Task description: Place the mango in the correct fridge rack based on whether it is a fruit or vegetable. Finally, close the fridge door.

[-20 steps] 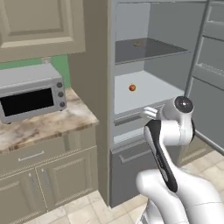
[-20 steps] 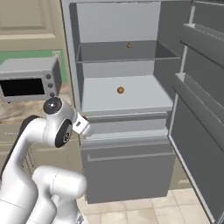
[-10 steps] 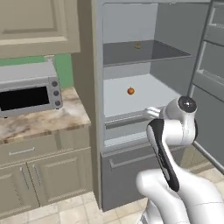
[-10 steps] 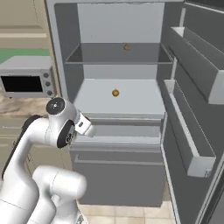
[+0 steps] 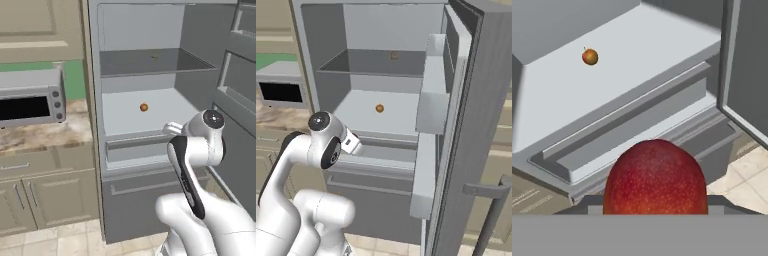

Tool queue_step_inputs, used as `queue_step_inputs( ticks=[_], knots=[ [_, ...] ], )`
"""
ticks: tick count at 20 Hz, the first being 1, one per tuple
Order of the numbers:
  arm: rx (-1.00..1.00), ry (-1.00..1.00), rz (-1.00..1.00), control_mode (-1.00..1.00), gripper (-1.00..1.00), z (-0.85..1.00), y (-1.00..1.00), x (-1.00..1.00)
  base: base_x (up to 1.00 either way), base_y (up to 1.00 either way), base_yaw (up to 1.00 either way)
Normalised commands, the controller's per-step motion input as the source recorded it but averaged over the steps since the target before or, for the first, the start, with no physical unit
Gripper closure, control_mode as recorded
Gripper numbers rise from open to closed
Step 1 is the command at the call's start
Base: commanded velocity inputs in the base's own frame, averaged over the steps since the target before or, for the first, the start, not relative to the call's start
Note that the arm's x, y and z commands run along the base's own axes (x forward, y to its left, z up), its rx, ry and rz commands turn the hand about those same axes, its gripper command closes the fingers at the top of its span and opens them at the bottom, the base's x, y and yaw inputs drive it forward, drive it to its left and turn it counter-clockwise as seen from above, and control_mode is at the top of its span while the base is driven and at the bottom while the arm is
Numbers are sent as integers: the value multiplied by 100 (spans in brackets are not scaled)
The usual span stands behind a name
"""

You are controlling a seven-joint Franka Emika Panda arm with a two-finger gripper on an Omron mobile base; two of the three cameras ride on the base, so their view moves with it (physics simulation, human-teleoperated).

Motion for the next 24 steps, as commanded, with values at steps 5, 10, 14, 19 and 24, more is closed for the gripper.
queue_step_inputs(
  ticks=[5, 10, 14, 19, 24],
  knots=[
    [0, 0, 0, 100, 100, 0, 0, 0, 58, -1, 10],
    [0, 0, 0, 100, 100, 0, 0, 0, 57, 0, 4],
    [0, 0, 0, 100, 100, 0, 0, 0, 40, 0, 0],
    [0, -6, 0, -100, 100, -18, -3, 20, 13, 0, 0],
    [0, -6, 0, -100, 100, -34, -9, 39, 0, 0, 0]
  ],
)
